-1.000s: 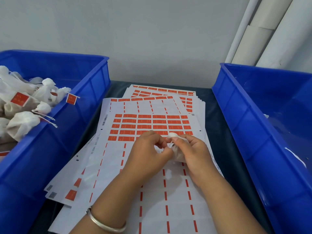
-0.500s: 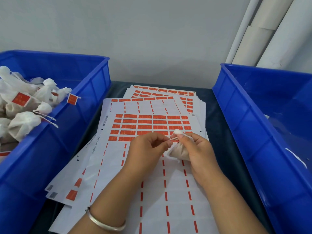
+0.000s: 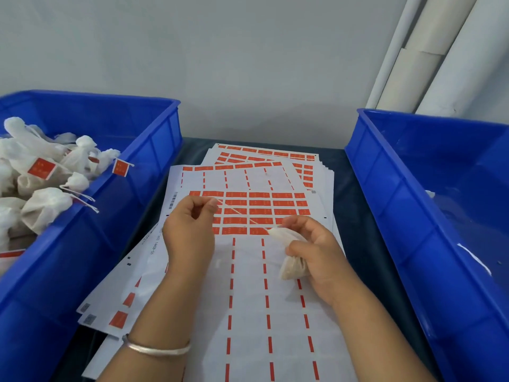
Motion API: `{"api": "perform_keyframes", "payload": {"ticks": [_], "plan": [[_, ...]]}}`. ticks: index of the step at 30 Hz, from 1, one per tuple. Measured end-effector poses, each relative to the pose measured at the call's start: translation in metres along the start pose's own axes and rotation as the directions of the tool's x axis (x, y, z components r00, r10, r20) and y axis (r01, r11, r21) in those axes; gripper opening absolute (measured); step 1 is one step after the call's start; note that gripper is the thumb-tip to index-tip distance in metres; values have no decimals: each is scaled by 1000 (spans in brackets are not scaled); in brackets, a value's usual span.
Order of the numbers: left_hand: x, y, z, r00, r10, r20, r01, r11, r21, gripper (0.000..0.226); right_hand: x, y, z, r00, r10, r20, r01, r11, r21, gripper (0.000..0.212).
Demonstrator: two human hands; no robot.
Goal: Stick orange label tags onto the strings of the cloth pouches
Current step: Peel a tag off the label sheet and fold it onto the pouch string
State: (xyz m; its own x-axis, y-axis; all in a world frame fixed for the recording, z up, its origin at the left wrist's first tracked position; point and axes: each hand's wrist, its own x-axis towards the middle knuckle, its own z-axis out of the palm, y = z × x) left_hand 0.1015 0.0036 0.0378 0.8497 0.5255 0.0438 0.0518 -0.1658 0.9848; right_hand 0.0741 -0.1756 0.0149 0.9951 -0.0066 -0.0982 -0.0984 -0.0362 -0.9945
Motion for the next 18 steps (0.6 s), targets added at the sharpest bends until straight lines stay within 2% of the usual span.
{"api": "perform_keyframes", "payload": {"ticks": [8, 12, 16, 18], "plan": [[-5, 3, 1, 999, 39, 27, -38, 998, -49, 8, -6, -9, -4, 987, 34, 160, -24, 998, -62, 26], [-8, 5, 2, 999, 42, 24, -40, 994, -97, 7, -9, -16, -7, 973, 66, 221, -21, 980, -199, 15], [-6, 2, 5, 1000, -15, -22, 12, 992, -126, 6, -15, -22, -8, 945, 129, 300, -15, 936, -353, 19], [-5, 0, 6, 996, -68, -57, 59, 987, -147, 6, -17, -24, -8, 937, 135, 323, -9, 932, -364, 20]]}}
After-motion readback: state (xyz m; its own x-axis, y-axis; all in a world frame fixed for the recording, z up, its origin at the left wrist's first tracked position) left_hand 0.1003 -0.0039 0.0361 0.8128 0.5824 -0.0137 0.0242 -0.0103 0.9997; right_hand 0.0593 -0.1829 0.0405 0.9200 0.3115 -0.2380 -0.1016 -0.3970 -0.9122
